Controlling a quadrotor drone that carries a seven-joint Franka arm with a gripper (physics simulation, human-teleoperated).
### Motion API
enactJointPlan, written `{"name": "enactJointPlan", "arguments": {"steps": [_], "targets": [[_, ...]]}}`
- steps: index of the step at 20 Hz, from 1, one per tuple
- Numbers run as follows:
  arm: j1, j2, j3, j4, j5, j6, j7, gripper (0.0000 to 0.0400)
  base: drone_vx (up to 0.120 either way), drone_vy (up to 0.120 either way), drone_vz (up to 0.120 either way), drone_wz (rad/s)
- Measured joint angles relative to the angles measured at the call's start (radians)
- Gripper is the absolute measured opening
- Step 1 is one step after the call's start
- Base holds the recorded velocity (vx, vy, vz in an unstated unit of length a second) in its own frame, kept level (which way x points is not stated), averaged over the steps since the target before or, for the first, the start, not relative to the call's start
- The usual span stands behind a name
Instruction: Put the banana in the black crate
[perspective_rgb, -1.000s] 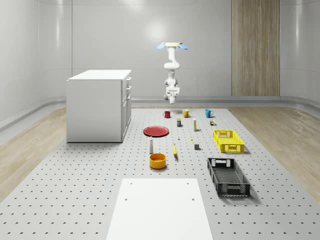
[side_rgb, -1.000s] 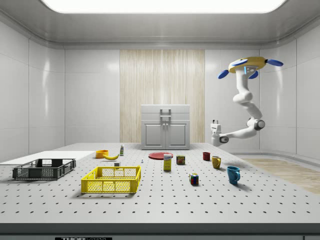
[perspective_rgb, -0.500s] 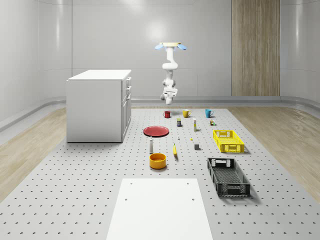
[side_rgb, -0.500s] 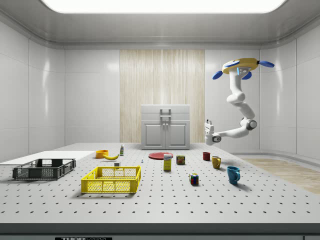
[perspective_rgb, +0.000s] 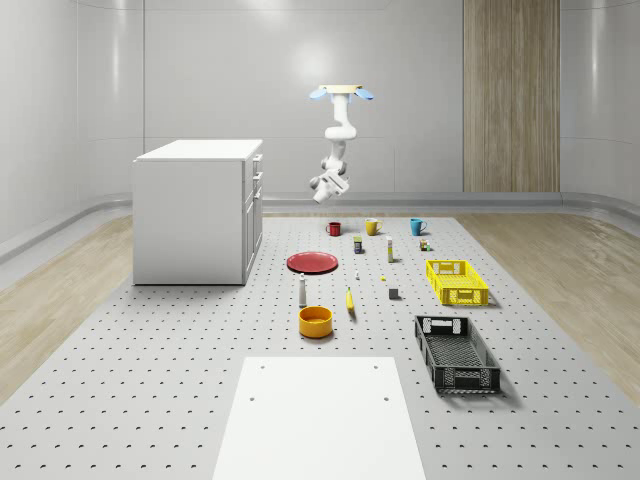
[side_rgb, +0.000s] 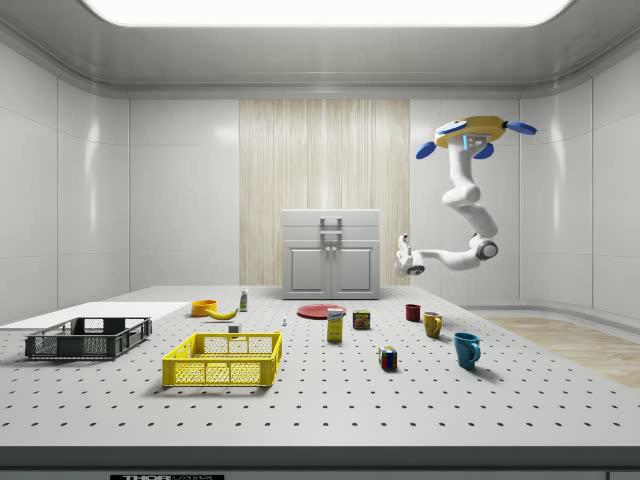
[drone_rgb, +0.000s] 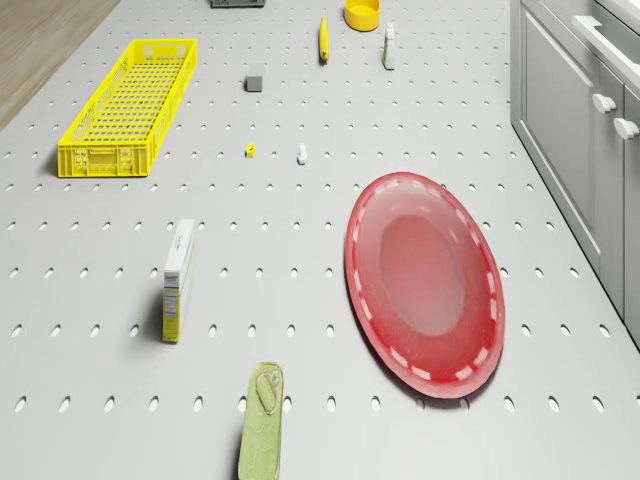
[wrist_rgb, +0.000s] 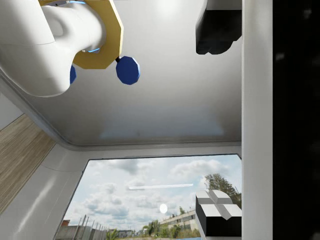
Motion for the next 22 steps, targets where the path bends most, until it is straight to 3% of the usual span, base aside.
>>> {"name": "enactJointPlan", "arguments": {"steps": [5,7,10,16,22], "targets": [[-0.155,-0.064,0.315,-0.289,-0.539,0.009,0.145,0.04,0.12,0.0,-0.12,0.0],[-0.246,-0.093,0.428,-0.415,-0.759,-0.012,0.232,0.04,0.12,0.0,-0.12,0.0],[-0.407,-0.134,0.561,-0.554,-1.025,-0.073,0.365,0.04,0.12,0.0,-0.12,0.0],[-0.678,-0.206,0.715,-0.662,-1.282,-0.198,0.553,0.04,0.12,0.0,-0.12,0.0],[-0.81,-0.26,0.779,-0.683,-1.347,-0.247,0.64,0.04,0.12,0.0,-0.013,0.0]]}}
